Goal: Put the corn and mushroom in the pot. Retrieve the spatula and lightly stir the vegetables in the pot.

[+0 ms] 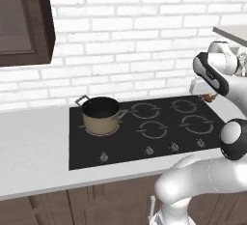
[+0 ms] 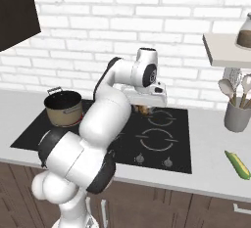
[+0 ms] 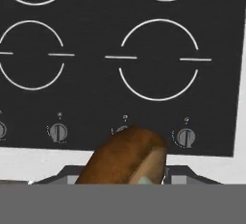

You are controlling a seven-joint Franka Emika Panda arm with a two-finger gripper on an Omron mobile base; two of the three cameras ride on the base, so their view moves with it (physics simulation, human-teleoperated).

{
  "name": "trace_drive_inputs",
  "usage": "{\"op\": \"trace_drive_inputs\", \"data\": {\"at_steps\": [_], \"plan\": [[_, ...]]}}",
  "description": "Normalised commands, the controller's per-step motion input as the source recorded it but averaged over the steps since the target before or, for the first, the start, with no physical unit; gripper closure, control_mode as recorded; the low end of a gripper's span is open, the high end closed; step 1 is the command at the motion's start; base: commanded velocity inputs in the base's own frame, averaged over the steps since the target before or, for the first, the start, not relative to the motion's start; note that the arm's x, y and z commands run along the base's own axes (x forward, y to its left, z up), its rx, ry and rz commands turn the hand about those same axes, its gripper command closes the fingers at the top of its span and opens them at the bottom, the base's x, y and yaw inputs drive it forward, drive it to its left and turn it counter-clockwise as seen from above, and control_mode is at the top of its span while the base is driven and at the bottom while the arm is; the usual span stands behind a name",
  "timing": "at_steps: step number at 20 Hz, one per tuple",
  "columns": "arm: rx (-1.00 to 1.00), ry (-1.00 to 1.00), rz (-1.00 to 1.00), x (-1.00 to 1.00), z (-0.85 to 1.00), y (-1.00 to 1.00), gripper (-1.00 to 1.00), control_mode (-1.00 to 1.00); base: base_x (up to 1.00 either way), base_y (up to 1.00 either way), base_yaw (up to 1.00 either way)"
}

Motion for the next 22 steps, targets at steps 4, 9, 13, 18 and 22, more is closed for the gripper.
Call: {"op": "trace_drive_inputs", "data": {"at_steps": [4, 9, 13, 18, 22], "plan": [[0.08, 0.0, 0.16, 0.0, 0.34, 1.0, 1.0, -1.0, 0.0, 0.0, 0.0], [0.1, 0.0, 0.17, 0.0, 0.24, 1.0, 1.0, -1.0, 0.0, 0.0, 0.0], [0.05, 0.0, 0.17, 0.0, 0.02, 1.0, 1.0, -1.0, 0.0, 0.0, 0.0], [0.0, -0.12, 0.15, 0.0, -0.03, 1.0, 1.0, -1.0, 0.0, 0.0, 0.0], [0.0, -0.21, 0.09, 0.08, -0.03, 1.0, 1.0, -1.0, 0.0, 0.0, 0.0]]}}
